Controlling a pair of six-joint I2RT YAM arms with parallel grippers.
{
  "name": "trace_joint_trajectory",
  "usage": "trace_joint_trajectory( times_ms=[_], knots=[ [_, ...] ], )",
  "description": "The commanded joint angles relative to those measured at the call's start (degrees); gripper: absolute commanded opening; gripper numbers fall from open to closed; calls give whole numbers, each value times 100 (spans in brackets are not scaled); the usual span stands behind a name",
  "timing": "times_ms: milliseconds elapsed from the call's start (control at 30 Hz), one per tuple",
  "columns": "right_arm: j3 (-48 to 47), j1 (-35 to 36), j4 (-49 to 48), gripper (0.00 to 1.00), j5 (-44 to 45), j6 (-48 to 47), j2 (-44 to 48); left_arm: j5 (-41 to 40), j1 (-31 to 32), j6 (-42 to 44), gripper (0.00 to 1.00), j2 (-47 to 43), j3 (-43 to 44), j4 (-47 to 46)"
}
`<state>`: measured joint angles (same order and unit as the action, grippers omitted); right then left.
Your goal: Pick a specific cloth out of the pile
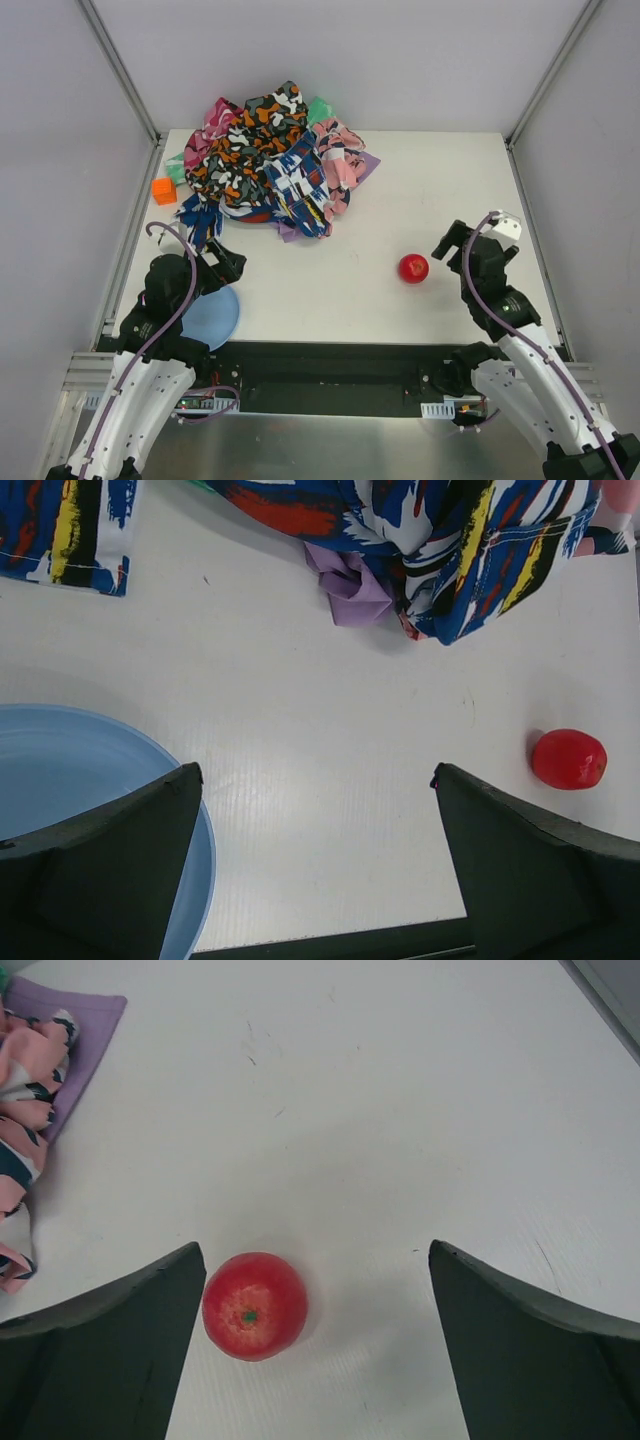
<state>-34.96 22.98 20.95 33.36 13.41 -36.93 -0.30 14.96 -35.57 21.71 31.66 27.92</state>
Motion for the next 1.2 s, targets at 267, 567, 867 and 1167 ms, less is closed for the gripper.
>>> trace_joint_trajectory(
  times_ms=[267, 567, 867, 1167],
  knots=[
    [666, 13, -1664, 96, -1374, -883, 511, -94, 16, -99, 99, 113, -116, -331],
    [-148, 687, -2122, 96, -3724, -3471, -716, 241, 16, 103, 99, 394, -388, -893],
    [-2013, 2087, -2051, 96, -4118, -6602, -3468, -92, 16, 191, 99, 799, -310, -1061],
    [-4105, 2334, -1735, 96, -4514, -8397, -6043, -225, 7, 244, 99, 1379, -257, -1228]
  ],
)
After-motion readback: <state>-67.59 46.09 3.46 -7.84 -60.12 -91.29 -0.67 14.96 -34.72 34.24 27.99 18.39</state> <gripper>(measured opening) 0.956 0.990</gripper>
